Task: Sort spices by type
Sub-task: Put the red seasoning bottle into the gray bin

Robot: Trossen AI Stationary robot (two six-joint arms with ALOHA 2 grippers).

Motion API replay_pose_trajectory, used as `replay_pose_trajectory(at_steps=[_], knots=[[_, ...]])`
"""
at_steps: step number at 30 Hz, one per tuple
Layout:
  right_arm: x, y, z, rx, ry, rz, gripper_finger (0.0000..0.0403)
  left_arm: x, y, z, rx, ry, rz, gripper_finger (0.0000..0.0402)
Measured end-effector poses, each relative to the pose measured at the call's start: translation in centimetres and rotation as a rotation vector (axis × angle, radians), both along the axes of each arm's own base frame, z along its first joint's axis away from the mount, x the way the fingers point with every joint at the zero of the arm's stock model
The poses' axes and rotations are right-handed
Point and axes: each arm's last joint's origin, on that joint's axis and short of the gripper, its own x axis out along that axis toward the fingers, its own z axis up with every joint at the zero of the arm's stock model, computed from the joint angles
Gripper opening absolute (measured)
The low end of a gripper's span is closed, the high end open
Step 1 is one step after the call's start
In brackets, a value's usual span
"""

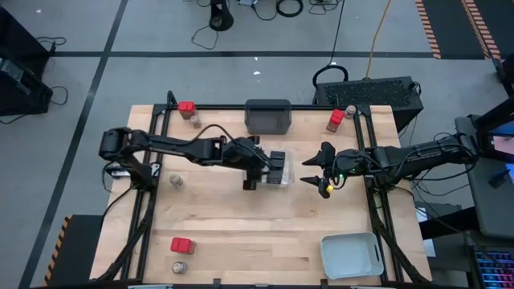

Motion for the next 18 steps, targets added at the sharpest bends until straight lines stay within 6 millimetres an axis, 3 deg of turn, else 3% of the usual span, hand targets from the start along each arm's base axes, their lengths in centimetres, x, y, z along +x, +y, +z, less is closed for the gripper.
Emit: replay_pose_trajectory(at_steps=[10,18], knots=[[0.0,0.0,-0.1,-0.001,0.007,0.0,0.0263,-3.9,-0.2,3.2,-0.003,0.072,0.08,0.0213],[0.0,0.0,-0.1,-0.001,0.007,0.0,0.0263,-6.5,-1.2,3.6,-0.041,0.166,0.123,0.0212]])
